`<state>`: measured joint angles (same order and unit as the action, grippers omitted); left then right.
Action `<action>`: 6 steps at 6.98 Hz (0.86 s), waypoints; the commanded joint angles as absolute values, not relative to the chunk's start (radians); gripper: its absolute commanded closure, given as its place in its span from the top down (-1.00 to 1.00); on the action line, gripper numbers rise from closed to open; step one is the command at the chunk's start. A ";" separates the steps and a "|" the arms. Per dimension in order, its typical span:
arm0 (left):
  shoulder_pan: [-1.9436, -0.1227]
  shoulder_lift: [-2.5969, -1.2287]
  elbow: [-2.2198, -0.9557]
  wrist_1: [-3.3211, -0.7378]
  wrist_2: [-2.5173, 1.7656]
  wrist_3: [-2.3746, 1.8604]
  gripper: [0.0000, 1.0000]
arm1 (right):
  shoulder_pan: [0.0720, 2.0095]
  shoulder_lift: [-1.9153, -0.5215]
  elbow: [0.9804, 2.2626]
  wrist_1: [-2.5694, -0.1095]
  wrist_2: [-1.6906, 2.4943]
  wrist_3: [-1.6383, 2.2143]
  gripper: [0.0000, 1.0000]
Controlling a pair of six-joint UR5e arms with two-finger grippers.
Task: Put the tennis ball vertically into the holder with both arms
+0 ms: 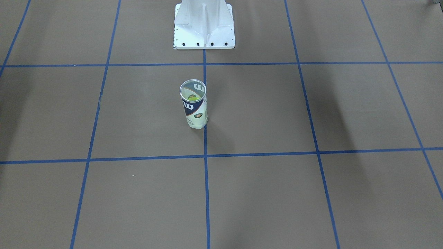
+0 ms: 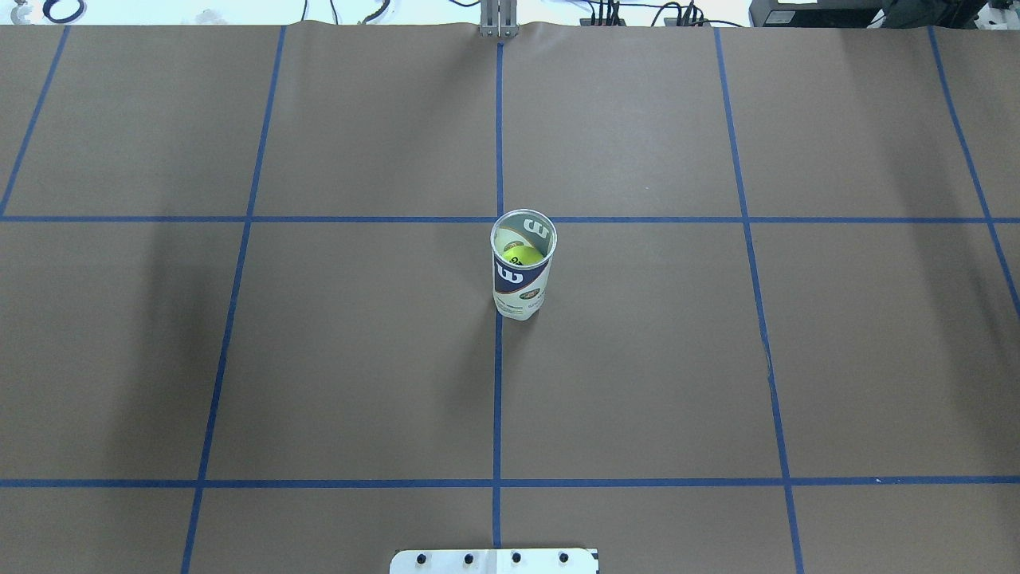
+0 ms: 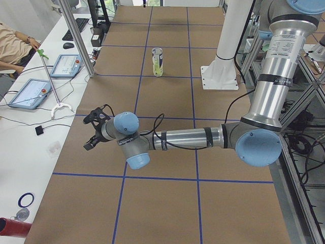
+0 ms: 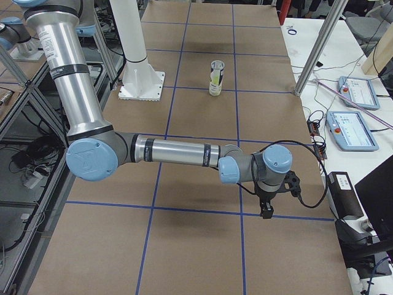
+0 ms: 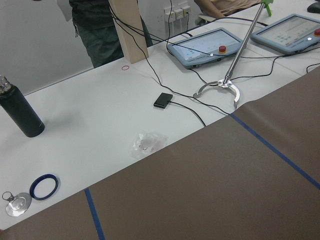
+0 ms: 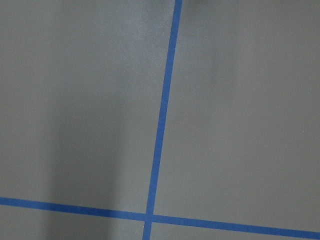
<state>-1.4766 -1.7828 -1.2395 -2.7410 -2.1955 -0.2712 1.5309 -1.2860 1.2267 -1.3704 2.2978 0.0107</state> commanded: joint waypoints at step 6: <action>-1.586 -1.755 -1.464 -1.609 -2.198 0.312 0.99 | 1.531 -1.302 1.232 -1.371 2.313 0.015 1.00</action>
